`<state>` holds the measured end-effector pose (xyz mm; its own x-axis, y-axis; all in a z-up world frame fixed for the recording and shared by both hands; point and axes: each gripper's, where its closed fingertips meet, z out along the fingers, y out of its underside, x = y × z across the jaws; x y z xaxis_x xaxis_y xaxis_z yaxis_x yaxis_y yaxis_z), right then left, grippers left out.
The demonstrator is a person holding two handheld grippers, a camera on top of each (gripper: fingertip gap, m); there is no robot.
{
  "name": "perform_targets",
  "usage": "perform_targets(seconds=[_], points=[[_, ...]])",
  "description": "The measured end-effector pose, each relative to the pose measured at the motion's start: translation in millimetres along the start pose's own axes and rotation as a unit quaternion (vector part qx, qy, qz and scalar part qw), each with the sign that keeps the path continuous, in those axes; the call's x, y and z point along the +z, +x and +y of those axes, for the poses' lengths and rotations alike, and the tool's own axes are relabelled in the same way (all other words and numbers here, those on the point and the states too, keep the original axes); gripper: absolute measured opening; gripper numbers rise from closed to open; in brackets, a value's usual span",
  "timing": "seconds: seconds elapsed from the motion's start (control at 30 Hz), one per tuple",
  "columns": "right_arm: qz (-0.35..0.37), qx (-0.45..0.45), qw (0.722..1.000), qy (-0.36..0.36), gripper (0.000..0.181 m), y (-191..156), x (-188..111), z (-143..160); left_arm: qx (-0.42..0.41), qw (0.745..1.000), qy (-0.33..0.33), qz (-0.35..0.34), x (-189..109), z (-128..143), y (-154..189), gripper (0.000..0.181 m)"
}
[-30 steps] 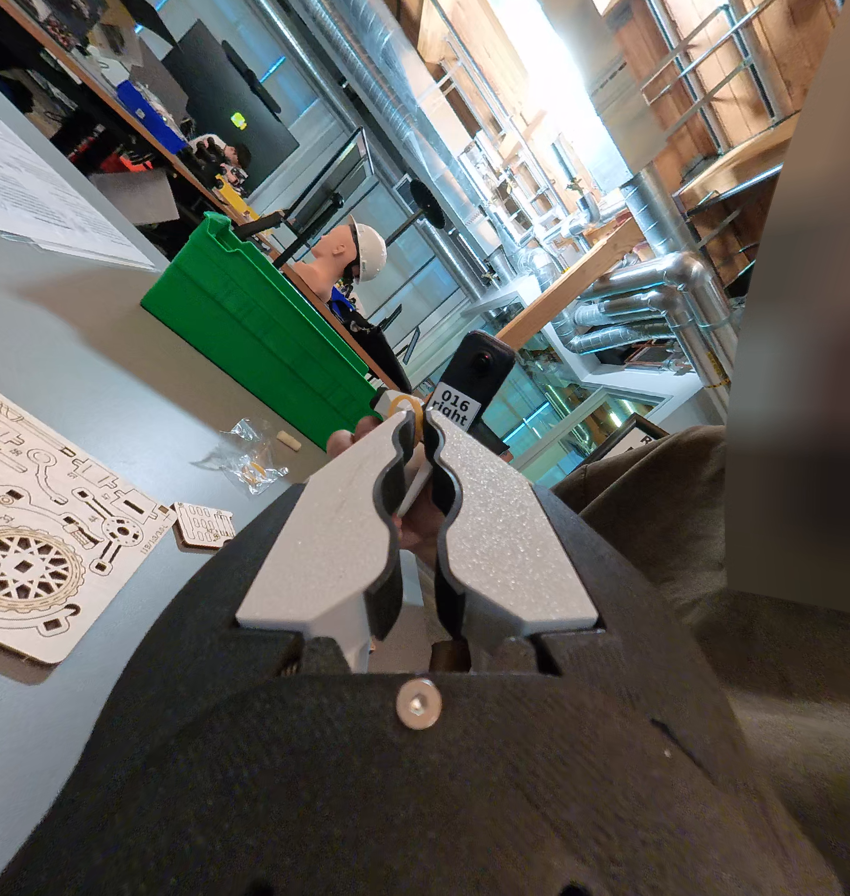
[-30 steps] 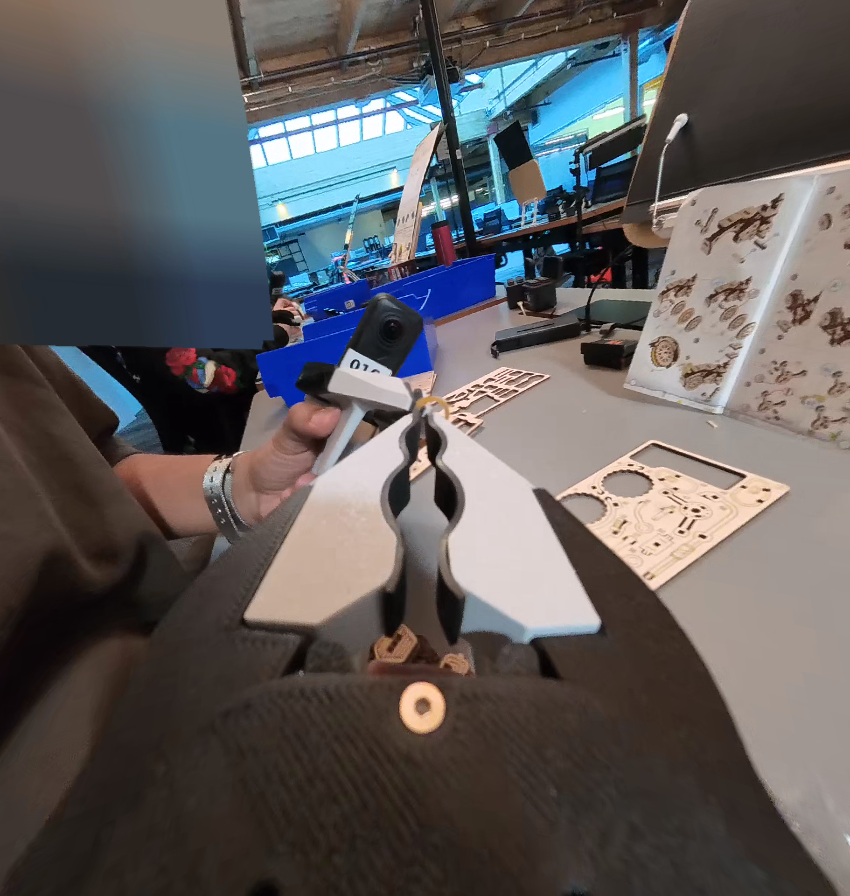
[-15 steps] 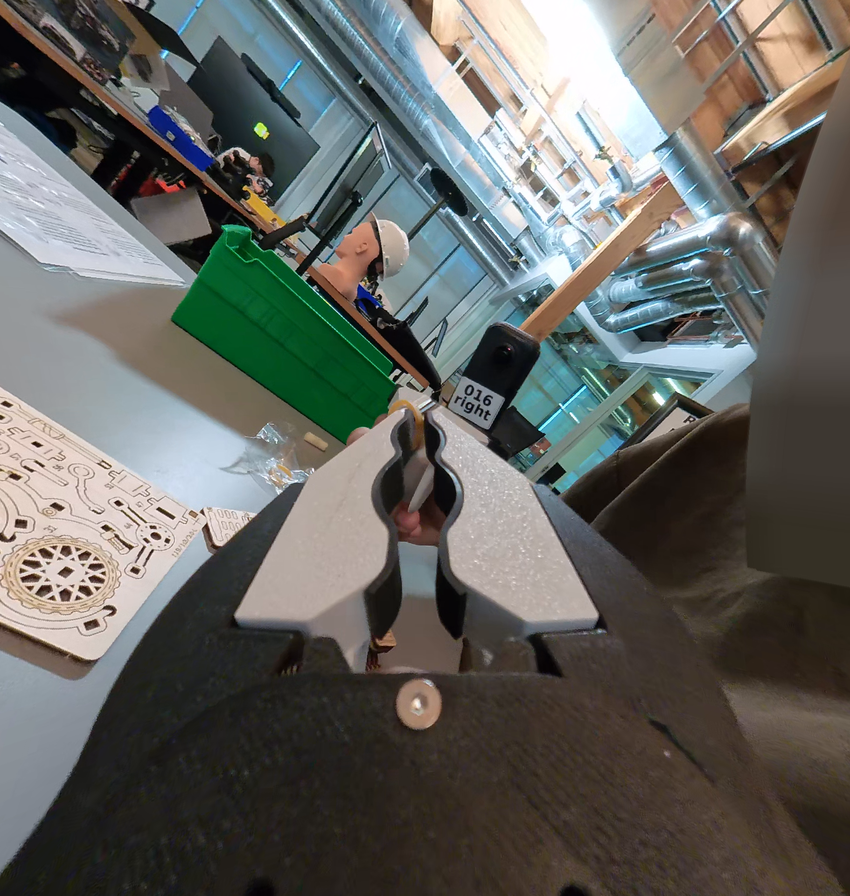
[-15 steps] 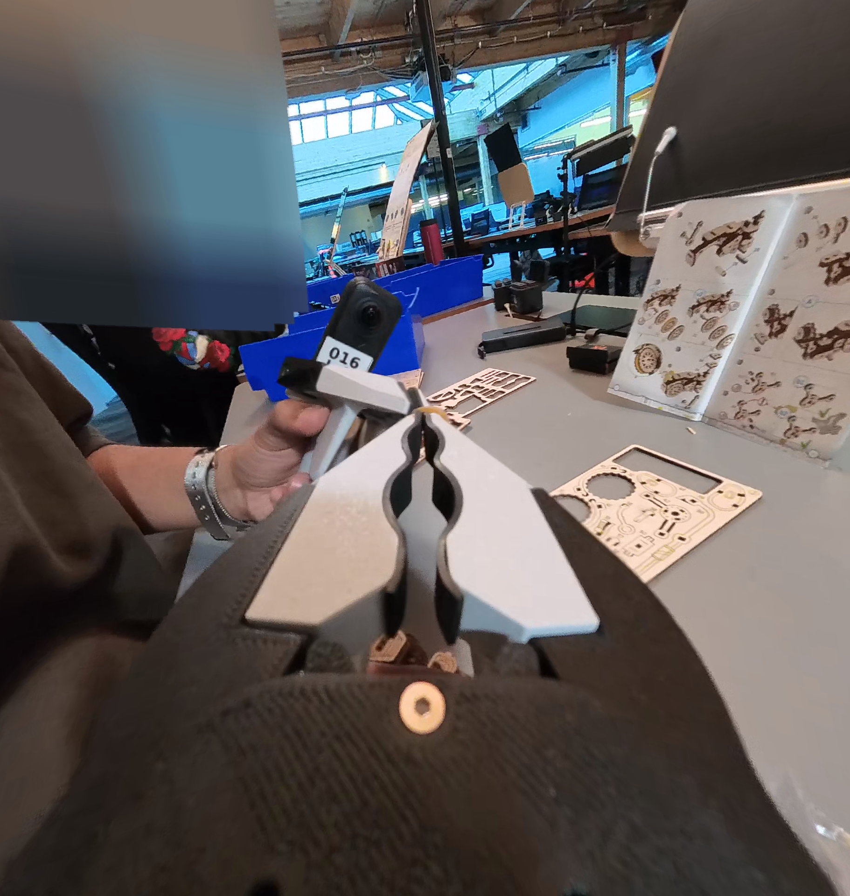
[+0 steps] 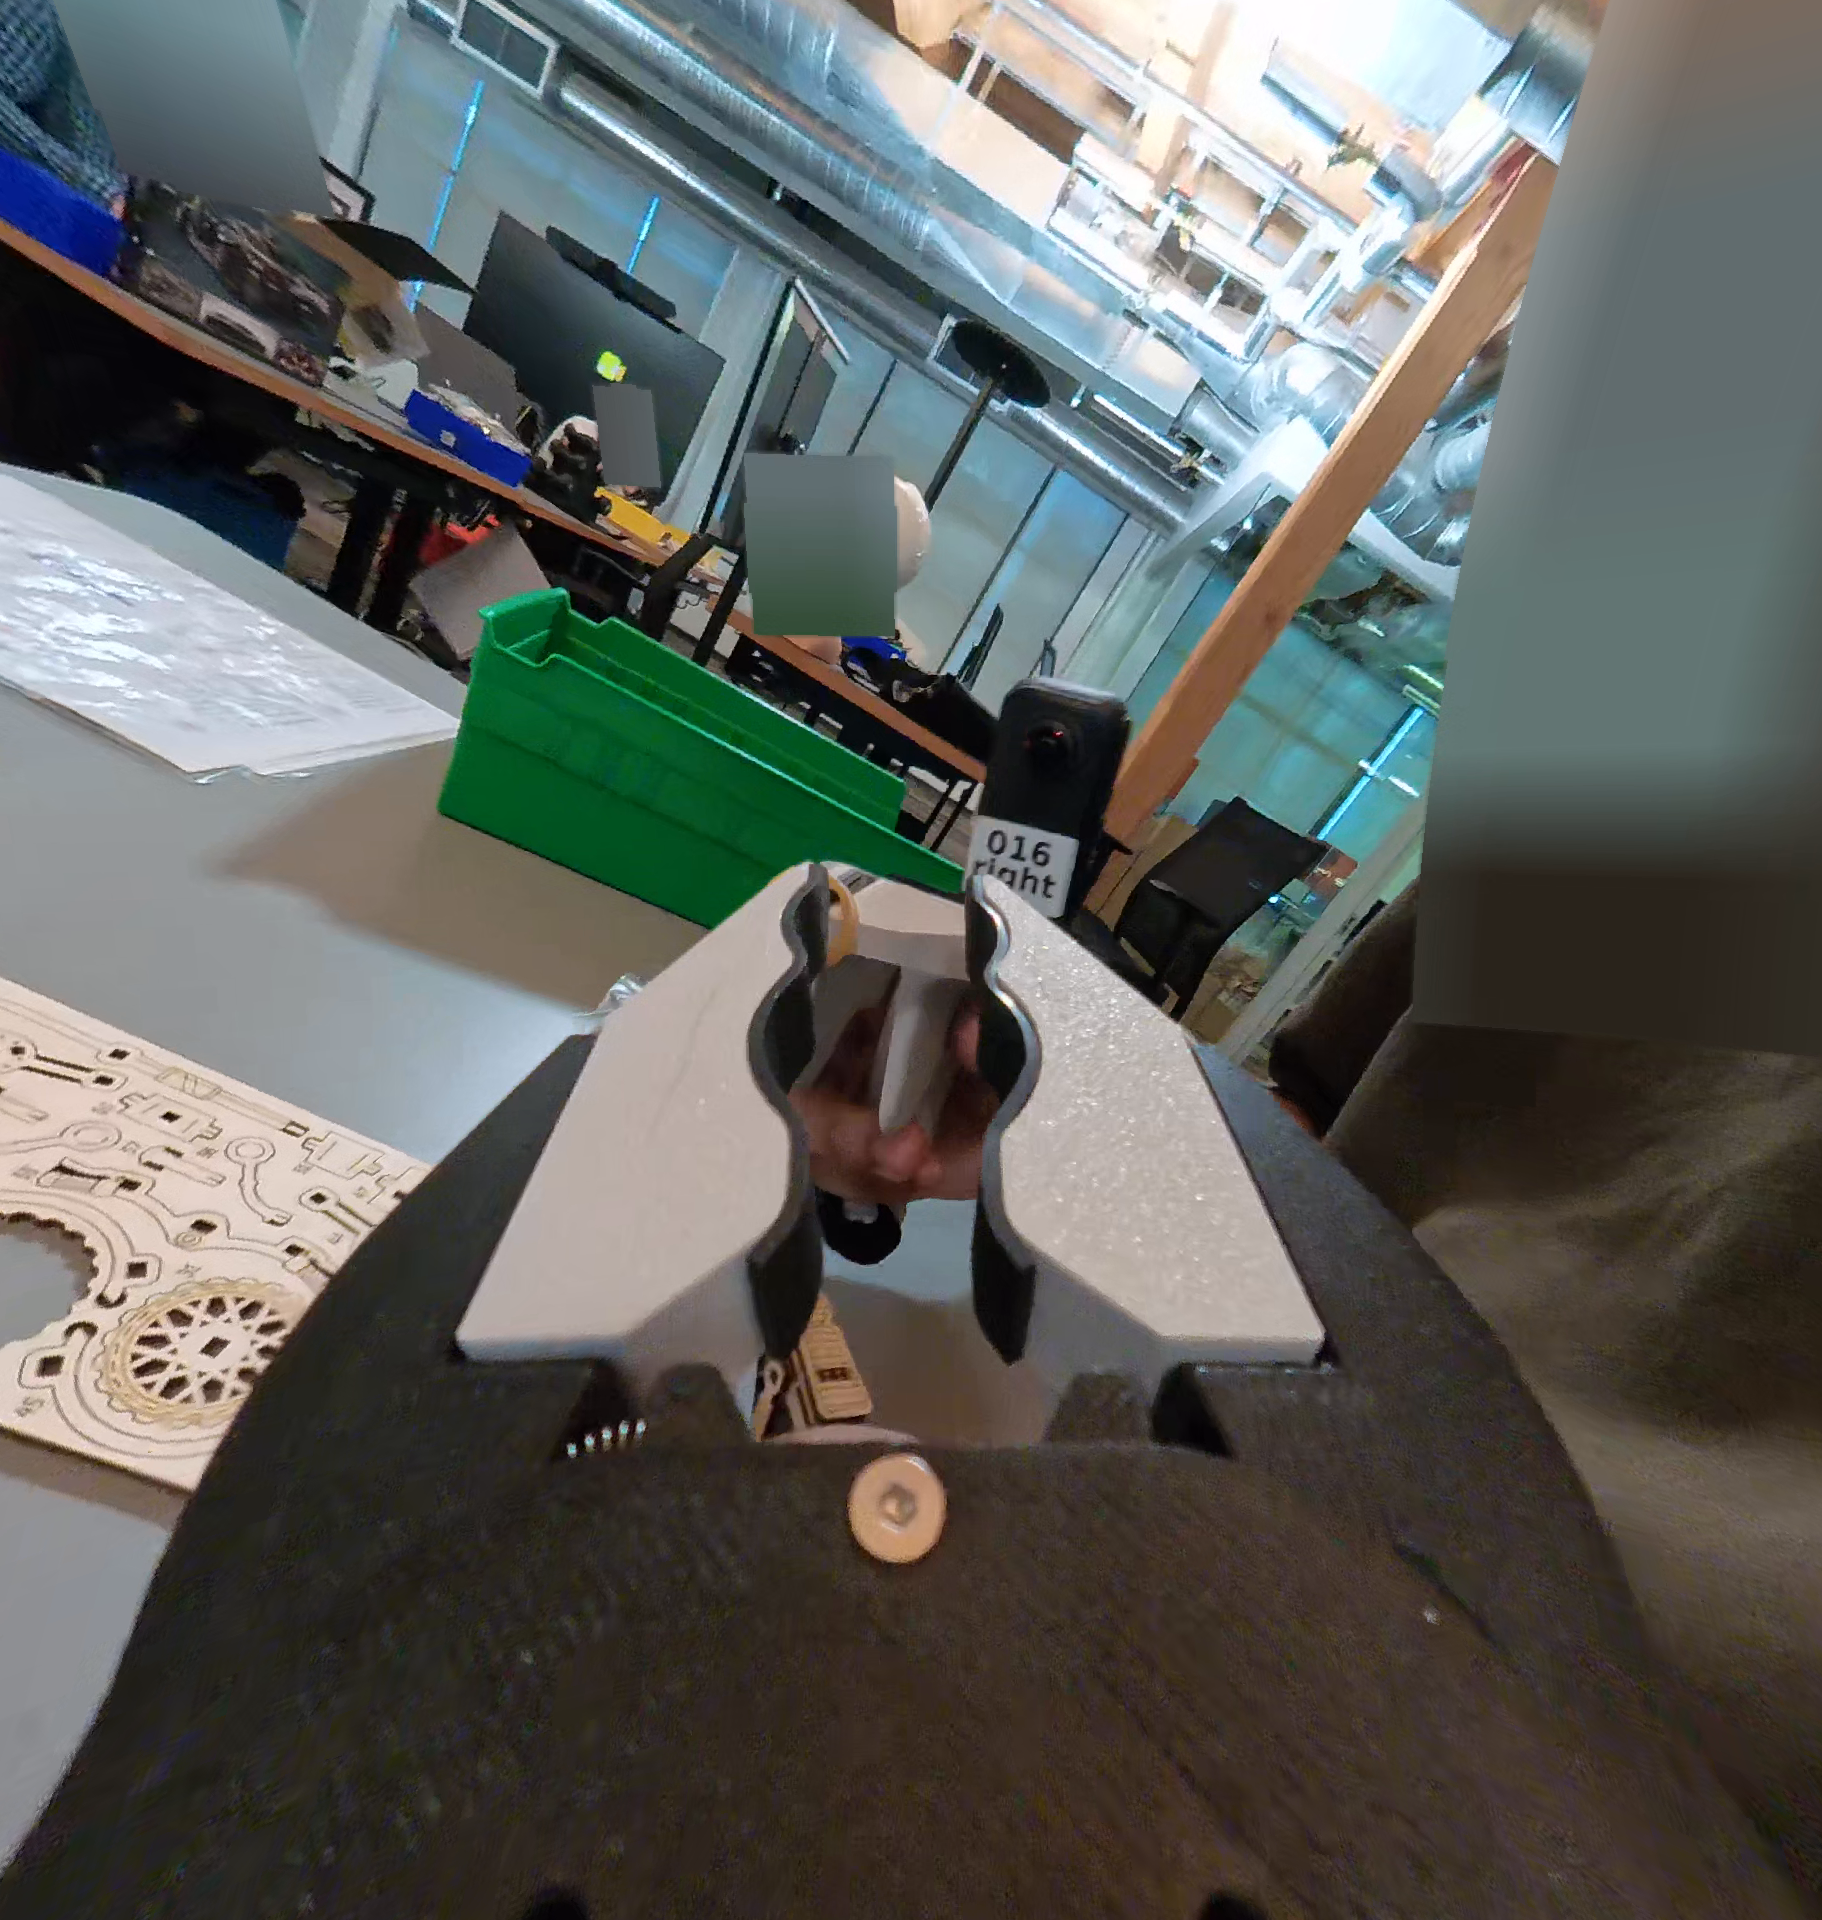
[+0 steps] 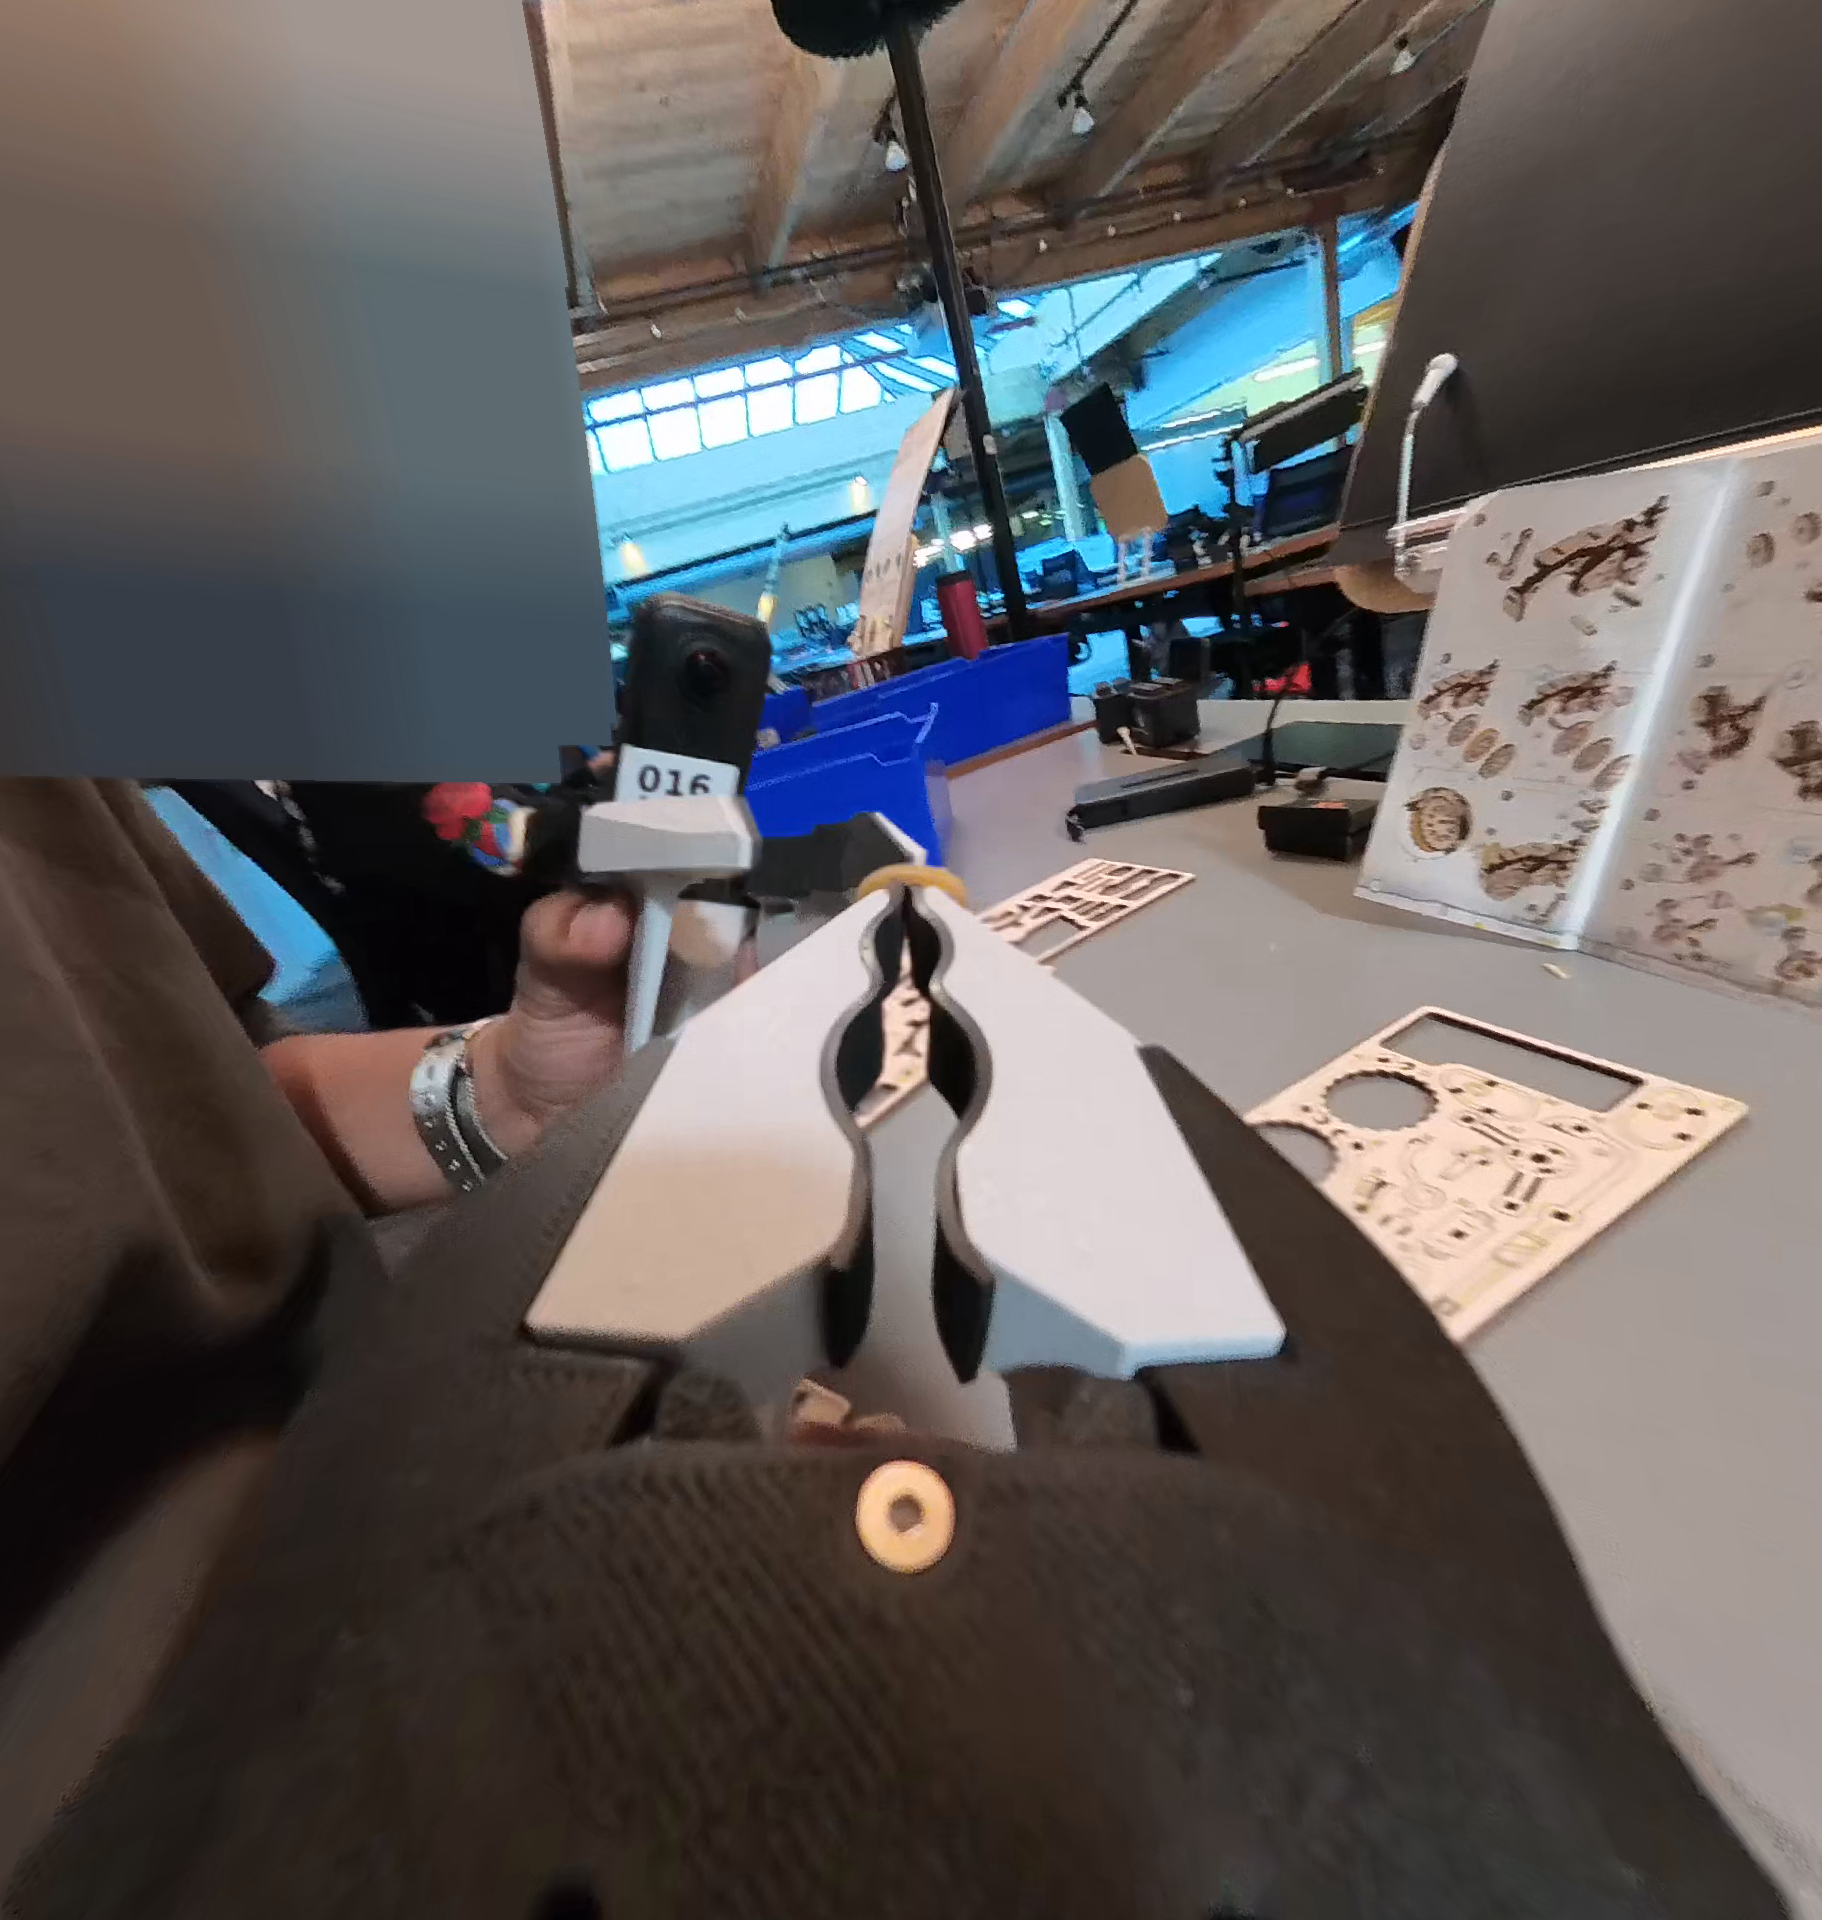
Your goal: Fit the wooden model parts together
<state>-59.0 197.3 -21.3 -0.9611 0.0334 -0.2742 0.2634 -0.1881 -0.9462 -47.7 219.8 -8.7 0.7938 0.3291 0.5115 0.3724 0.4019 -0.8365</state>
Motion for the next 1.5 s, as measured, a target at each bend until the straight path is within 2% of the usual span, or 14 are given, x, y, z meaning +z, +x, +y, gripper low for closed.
perform_targets(seconds=[0.27, 0.47, 0.73, 0.97, 1.13, 1.17, 1.3, 1.5], points=[[-0.081, 0.117, 0.987, 0.080, 0.000, -17.4, 0.4, -21.1, 0.018, 0.999, 0.026, 0.018, 4.5, -14.5, 24.3, 0.033], [-0.088, 0.104, 0.986, 0.100, 0.000, -21.9, -2.6, -28.2, 0.030, 0.999, 0.033, 0.026, 4.4, -17.4, 31.0, 0.034], [-0.102, 0.113, 0.982, 0.115, 0.000, -24.1, -5.0, -32.5, 0.002, 0.998, 0.046, 0.033, 1.6, -20.0, 28.4, 0.034], [-0.112, 0.112, 0.981, 0.116, 0.000, -26.4, -5.3, -33.0, -0.003, 0.998, 0.056, 0.023, -0.1, -21.4, 23.3, 0.032], [-0.112, 0.107, 0.982, 0.112, 0.000, -24.6, -7.1, -33.0, -0.053, 0.996, 0.068, 0.036, -7.6, -23.5, 12.6, 0.001], [-0.113, 0.105, 0.982, 0.110, 0.000, -24.6, -7.3, -32.6, -0.056, 0.996, 0.062, 0.032, -7.6, -21.3, 9.5, 0.000], [-0.122, 0.102, 0.984, 0.085, 0.000, -26.4, -7.2, -27.3, -0.064, 0.996, 0.027, 0.052, -4.8, -10.0, 11.7, 0.000], [-0.142, 0.115, 0.981, 0.061, 0.000, -28.5, -9.3, -22.7, -0.109, 0.990, 0.030, 0.086, -7.1, -9.2, 12.6, 0.011]])
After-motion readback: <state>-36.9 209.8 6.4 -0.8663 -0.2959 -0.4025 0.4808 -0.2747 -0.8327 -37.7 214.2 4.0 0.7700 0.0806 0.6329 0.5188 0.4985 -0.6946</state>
